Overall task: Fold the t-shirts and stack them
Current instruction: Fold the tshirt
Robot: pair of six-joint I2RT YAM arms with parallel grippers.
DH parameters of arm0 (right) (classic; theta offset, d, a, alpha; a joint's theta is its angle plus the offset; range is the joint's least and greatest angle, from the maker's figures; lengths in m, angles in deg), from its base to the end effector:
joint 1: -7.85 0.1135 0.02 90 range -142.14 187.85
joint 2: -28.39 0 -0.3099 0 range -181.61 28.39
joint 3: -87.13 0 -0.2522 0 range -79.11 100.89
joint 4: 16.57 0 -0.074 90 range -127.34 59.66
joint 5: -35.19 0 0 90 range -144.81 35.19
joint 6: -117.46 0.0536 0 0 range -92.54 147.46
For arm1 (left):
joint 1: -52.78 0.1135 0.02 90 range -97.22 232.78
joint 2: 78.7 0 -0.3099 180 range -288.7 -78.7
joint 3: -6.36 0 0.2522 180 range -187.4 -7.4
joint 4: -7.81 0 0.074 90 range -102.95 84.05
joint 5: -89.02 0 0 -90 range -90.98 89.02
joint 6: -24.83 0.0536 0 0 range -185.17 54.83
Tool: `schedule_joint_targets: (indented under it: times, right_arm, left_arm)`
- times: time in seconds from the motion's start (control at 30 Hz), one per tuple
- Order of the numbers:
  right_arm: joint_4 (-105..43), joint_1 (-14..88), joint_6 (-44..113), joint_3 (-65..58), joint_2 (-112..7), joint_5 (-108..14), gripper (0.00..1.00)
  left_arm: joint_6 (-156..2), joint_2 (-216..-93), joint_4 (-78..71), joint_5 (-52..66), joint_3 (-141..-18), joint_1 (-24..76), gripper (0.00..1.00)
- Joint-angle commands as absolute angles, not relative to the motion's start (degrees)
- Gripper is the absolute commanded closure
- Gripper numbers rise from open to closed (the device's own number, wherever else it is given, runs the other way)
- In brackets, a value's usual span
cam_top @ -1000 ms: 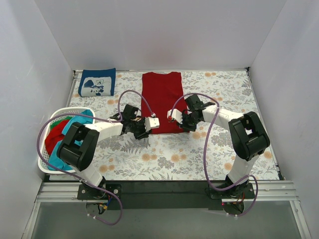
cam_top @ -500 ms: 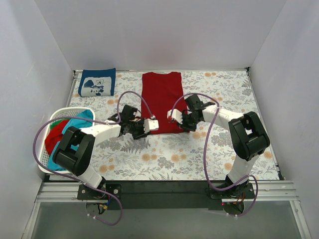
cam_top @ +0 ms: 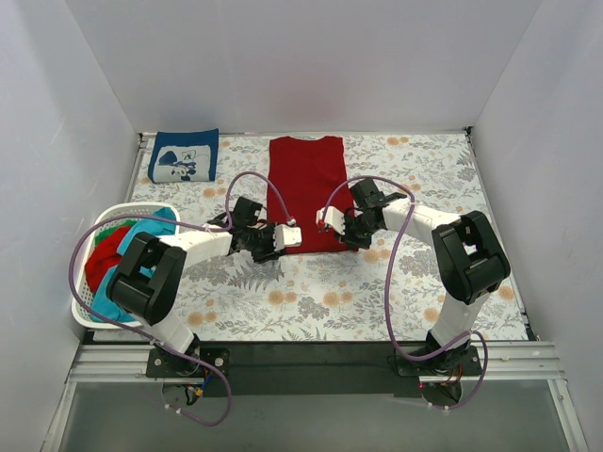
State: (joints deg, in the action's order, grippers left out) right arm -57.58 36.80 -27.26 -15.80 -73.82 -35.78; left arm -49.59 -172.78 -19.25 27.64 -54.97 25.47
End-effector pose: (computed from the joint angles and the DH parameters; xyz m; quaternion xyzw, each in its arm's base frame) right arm 0.3103 0.1916 0.1952 -0.6691 0.6962 0.1122 0.2347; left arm 0.2681 -0.1674 0.1815 0.4020 0.8472 -0.2632 0.2266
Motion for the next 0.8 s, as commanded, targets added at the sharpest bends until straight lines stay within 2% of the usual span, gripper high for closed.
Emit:
schedule_joint_targets:
  times: [0.0, 0.13, 0.27, 0.3, 0.4, 0.77]
  right_arm:
    - [-63.1, 37.1, -27.2, -15.7, -75.3, -34.2, 0.99]
    - [-63.2, 37.0, -27.2, -15.8, -75.3, -34.2, 0.99]
    - [-63.3, 37.1, -27.1, -15.9, -75.0, -34.2, 0.99]
    - [-63.4, 37.0, -27.1, -15.8, -74.9, -34.2, 0.99]
    - [-64.4, 36.9, -26.6, -14.9, -74.0, -33.7, 0.99]
    - [-70.8, 34.0, -23.3, -3.9, -70.5, -31.3, 0.99]
  left_arm:
    - [-45.6, -175.2, -16.9, 25.4, -55.0, 25.4, 0.64]
    - [-43.9, -177.0, -16.6, 23.7, -54.2, 25.3, 0.68]
    - [-42.3, -176.3, -18.1, 24.1, -53.3, 25.4, 0.84]
    - [-42.2, -176.1, -18.6, 24.3, -53.3, 25.4, 0.93]
    - [-42.7, -174.4, -21.3, 25.6, -54.2, 25.4, 1.00]
    - [-50.6, -170.4, -32.7, 31.0, -67.9, 27.3, 1.00]
